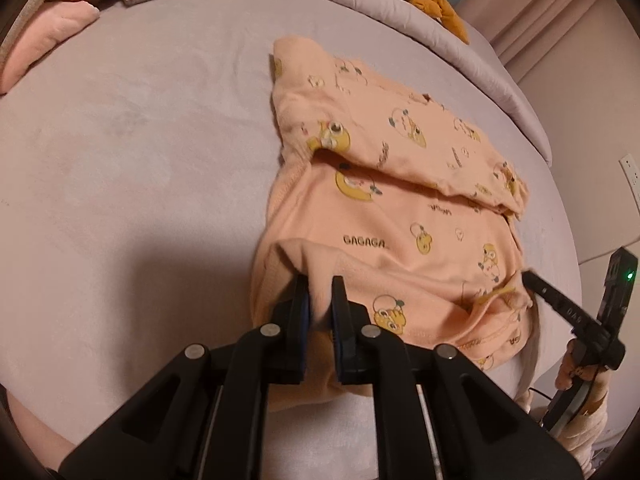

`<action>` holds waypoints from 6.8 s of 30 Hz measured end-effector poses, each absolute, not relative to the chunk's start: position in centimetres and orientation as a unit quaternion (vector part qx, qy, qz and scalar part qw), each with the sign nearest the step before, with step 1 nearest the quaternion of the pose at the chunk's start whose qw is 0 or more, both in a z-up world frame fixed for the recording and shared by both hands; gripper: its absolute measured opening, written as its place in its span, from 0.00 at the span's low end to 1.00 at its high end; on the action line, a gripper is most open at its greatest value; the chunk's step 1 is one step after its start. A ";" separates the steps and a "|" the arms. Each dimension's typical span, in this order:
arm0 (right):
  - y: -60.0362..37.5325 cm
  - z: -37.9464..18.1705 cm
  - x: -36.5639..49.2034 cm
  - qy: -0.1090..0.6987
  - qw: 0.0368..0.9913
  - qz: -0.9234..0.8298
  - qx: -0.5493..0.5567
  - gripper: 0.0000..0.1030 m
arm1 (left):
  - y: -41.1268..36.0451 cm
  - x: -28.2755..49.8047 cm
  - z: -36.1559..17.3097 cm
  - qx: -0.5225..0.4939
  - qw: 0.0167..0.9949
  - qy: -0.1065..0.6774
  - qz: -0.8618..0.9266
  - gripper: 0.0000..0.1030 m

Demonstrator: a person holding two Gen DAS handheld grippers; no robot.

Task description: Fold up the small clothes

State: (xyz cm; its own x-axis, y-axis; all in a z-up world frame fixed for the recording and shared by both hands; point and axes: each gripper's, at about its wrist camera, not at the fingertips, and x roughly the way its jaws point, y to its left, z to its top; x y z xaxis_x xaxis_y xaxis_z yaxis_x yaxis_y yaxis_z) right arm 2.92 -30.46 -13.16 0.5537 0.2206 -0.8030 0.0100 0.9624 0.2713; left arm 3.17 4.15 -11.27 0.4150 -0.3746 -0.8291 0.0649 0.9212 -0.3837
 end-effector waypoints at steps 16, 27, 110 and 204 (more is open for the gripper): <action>-29.5 -9.9 0.8 0.437 0.891 0.093 0.082 0.51 | 5.5 1.3 -6.7 -0.131 0.862 0.476 -0.112 0.38; -26.0 -10.2 -0.2 0.455 0.875 0.158 0.039 0.51 | 6.4 0.0 -7.9 -0.123 0.855 0.492 -0.108 0.50; -30.7 -11.7 4.7 0.464 0.880 0.067 0.070 0.05 | 2.9 4.7 -11.0 -0.063 0.841 0.513 -0.160 0.28; -30.5 -7.4 17.9 0.408 0.907 0.031 0.098 0.04 | 3.1 19.1 -7.9 -0.078 0.885 0.452 -0.085 0.05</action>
State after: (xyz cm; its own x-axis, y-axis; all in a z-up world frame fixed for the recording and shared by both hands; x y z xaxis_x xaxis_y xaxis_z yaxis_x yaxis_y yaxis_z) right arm 17.91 -30.46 -7.40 0.6651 0.1354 -0.7343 0.0243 0.9790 0.2025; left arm 19.08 3.05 -7.87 0.5776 -0.2212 -0.7858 0.0795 0.9733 -0.2155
